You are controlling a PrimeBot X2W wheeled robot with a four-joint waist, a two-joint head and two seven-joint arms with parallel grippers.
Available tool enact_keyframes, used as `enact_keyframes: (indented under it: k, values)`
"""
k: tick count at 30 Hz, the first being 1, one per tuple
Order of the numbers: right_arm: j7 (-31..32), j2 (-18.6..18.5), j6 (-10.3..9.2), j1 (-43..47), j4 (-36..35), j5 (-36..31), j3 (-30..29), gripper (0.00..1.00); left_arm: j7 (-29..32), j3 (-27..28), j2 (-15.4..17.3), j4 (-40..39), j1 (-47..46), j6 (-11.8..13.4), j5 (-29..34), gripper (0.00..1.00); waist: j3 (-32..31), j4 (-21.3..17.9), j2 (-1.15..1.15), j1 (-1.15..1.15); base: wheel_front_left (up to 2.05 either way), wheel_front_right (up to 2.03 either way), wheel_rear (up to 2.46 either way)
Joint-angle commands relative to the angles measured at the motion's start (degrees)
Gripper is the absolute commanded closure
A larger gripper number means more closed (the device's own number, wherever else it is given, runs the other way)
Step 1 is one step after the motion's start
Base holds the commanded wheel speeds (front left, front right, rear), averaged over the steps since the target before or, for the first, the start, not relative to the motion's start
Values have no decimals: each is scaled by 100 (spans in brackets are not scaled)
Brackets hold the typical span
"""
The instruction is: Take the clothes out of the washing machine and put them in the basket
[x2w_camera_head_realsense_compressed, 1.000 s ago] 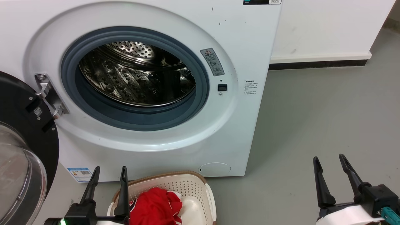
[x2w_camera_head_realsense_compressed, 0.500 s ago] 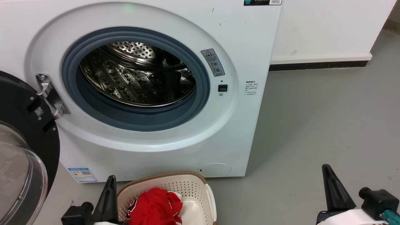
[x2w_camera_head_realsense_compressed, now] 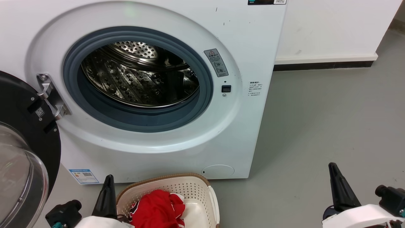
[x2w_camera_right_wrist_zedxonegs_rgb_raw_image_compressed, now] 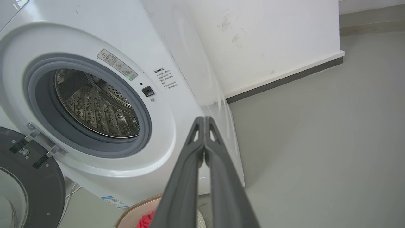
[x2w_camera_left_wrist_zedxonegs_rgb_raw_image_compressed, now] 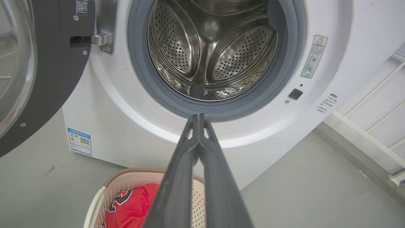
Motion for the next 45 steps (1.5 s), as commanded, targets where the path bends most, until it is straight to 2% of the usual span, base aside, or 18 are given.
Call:
enact_keyframes:
  k: [1,20,45]
  values:
    - [35,-53,1,-181,-40,242,4,100,41,28,17,-48,-182,-31,-224,100,2,1,0,0,0,0,0]
    - [272,-109,0,-438,226,2006,-23,100,432,139,9,198,-471,-128,-1922,100,26,21,0,0,0,0,0]
    - [563,-131,0,-704,513,3818,-104,100,851,261,-2,465,-769,-225,-3704,100,58,48,0,0,0,0,0]
